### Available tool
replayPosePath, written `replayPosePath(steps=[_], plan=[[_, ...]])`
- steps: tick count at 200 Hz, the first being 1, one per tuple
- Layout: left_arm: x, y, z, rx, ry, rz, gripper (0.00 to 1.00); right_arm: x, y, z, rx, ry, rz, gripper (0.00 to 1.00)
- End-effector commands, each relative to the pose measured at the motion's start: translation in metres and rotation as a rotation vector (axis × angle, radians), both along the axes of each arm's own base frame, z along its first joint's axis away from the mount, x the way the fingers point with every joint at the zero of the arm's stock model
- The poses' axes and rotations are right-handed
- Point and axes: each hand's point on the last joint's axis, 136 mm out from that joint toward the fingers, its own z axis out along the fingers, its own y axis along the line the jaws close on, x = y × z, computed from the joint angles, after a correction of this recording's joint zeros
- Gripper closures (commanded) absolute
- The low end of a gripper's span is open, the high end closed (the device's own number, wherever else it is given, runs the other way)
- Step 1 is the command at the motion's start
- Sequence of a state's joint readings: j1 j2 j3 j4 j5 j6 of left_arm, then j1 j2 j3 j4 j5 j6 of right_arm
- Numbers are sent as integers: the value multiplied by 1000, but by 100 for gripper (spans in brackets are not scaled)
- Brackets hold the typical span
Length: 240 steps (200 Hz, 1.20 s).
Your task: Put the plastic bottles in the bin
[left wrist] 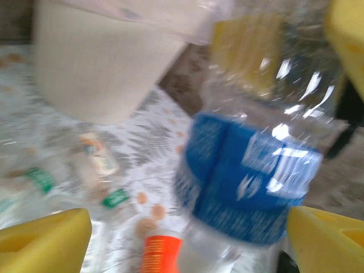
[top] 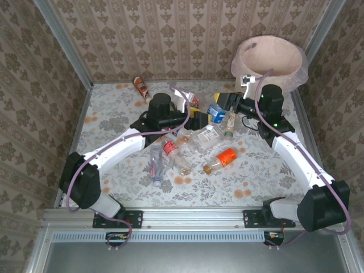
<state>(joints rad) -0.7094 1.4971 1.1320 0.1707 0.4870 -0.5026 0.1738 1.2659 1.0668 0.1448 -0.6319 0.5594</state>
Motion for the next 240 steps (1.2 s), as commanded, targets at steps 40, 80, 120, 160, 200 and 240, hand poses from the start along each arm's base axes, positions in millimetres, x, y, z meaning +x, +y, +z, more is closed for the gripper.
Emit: replayPosePath(steps=[40, 80, 120, 160, 200, 240], plan=[[36, 92, -12, 158, -60, 518, 6, 40, -72, 38, -102, -41, -315, 56], [35, 134, -16, 177, -57, 704, 0, 65, -123, 67, -175, -73, -523, 54], [28, 150, -21, 182, -49, 757, 0, 89, -160, 103, -134, -140, -638, 54], [24, 154, -20, 186, -54, 752, 0, 105, -205, 130, -203, -225, -866, 54], [24, 150, -21, 181, -50, 735, 0, 129, -241, 107, -360, -212, -1048, 54], [27, 147, -24, 196, -41, 732, 0, 155, -248, 65, -511, -72, -986, 52]])
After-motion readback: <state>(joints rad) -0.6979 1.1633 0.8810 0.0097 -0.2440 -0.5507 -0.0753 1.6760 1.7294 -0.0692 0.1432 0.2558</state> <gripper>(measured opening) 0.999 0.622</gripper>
